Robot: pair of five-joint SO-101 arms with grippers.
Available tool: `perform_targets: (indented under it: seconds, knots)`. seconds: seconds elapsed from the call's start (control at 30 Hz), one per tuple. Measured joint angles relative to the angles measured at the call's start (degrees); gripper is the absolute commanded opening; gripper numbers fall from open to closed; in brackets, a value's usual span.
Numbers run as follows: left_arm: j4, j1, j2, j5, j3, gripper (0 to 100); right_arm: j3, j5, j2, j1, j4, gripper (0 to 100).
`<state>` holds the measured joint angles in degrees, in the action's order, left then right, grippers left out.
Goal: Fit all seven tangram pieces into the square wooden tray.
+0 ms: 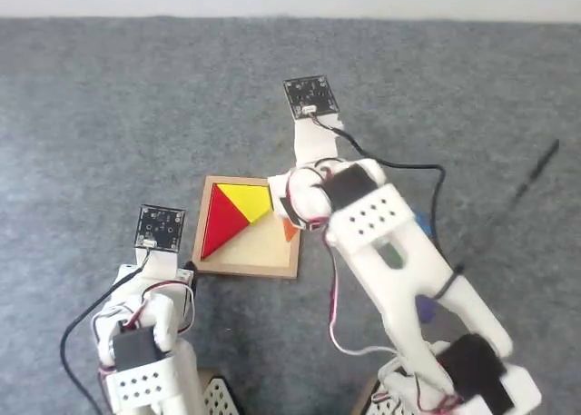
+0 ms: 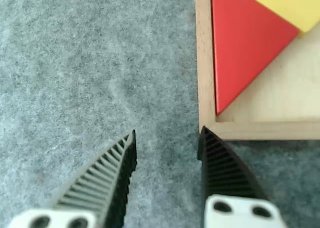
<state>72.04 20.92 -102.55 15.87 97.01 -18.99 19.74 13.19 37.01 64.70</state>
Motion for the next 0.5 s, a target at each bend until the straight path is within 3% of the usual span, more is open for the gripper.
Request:
perform_targets:
  seconds: [0.5]
  knots:
    - [0.00,0.00,0.00,0.00,0.00,20,0.00,0.35,-0.79,0.09,0.00,1.1]
